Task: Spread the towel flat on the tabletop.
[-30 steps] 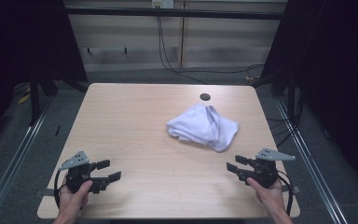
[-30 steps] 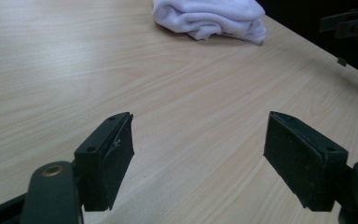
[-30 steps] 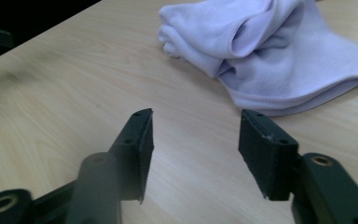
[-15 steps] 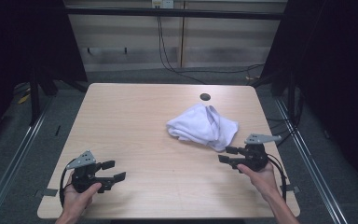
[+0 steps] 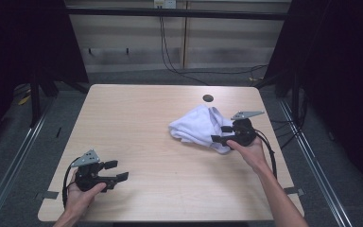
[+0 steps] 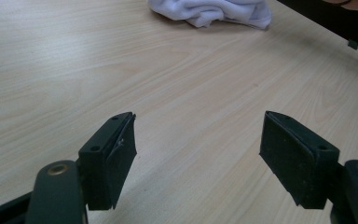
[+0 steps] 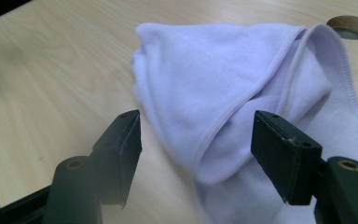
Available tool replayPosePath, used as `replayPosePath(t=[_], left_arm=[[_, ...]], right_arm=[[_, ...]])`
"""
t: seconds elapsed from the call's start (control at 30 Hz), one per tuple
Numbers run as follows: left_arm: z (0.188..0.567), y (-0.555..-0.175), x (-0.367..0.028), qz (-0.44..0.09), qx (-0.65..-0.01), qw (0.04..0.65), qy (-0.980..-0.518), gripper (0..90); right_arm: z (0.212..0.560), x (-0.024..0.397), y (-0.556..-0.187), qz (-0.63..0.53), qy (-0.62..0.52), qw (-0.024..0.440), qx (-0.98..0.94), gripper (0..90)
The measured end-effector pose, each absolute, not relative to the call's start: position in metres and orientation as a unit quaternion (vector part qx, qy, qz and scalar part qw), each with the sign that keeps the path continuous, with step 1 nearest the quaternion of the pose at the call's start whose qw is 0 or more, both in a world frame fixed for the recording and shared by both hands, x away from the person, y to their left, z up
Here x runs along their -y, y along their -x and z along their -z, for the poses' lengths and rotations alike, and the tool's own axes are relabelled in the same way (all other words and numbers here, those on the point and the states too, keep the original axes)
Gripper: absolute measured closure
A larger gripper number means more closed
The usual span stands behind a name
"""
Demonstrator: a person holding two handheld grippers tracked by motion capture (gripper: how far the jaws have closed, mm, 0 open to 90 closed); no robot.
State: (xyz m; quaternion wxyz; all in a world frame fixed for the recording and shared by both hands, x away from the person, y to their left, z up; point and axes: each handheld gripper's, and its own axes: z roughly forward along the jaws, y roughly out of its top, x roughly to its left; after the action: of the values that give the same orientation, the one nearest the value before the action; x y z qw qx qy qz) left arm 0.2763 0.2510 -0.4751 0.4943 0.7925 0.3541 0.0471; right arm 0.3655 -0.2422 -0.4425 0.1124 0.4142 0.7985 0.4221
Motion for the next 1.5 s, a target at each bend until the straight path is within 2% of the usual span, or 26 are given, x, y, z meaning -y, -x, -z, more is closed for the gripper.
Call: replayPosePath(t=[0.03,0.07,0.37,0.47,0.5,0.53,0.6,0.63,0.7,0.87,0.9,1.0,1.37,1.43,1.5], left_arm=[[0.475,-0.276,-0.251,-0.047,-0.354,0.494,-0.792,26.4],[0.474,-0.276,-0.252,-0.051,-0.356,0.496,-0.791,26.4],[0.474,-0.276,-0.254,-0.052,-0.354,0.497,-0.791,26.2],[0.474,-0.276,-0.254,-0.050,-0.354,0.498,-0.790,26.2],[0.474,-0.276,-0.254,-0.051,-0.354,0.497,-0.791,26.2],[0.474,-0.276,-0.254,-0.051,-0.354,0.497,-0.791,26.2],[0.473,-0.275,-0.253,-0.052,-0.353,0.498,-0.791,26.2],[0.473,-0.275,-0.253,-0.052,-0.353,0.498,-0.791,26.2],[0.473,-0.274,-0.252,-0.047,-0.353,0.503,-0.787,26.3],[0.470,-0.276,-0.248,-0.033,-0.351,0.511,-0.783,28.8],[0.469,-0.276,-0.247,-0.032,-0.350,0.515,-0.782,32.6],[0.464,-0.276,-0.243,-0.034,-0.344,0.521,-0.780,36.0],[0.461,-0.291,-0.226,-0.037,-0.349,0.523,-0.776,38.6],[0.460,-0.295,-0.217,-0.033,-0.334,0.523,-0.783,43.2],[0.459,-0.295,-0.214,-0.030,-0.332,0.525,-0.783,43.6]], right_arm=[[0.443,0.242,-0.365,-0.422,-0.414,0.112,-0.799,33.0],[0.446,0.239,-0.375,-0.416,-0.418,0.117,-0.799,36.7],[0.479,0.229,-0.394,-0.386,-0.429,0.114,-0.809,36.1],[0.485,0.227,-0.392,-0.380,-0.431,0.120,-0.809,40.8],[0.488,0.226,-0.391,-0.376,-0.432,0.122,-0.811,43.2],[0.489,0.225,-0.387,-0.370,-0.438,0.132,-0.808,52.1],[0.488,0.225,-0.385,-0.373,-0.438,0.132,-0.807,63.0],[0.488,0.225,-0.385,-0.373,-0.438,0.132,-0.807,63.0],[0.490,0.228,-0.381,-0.391,-0.438,0.120,-0.800,69.0],[0.489,0.219,-0.370,-0.392,-0.416,0.105,-0.814,70.3],[0.488,0.210,-0.363,-0.393,-0.402,0.099,-0.821,70.4],[0.490,0.201,-0.352,-0.406,-0.389,0.086,-0.822,70.4],[0.491,0.182,-0.325,-0.423,-0.340,0.048,-0.839,70.1],[0.490,0.174,-0.312,-0.421,-0.321,0.041,-0.847,69.8],[0.489,0.171,-0.307,-0.419,-0.314,0.040,-0.851,69.7]])
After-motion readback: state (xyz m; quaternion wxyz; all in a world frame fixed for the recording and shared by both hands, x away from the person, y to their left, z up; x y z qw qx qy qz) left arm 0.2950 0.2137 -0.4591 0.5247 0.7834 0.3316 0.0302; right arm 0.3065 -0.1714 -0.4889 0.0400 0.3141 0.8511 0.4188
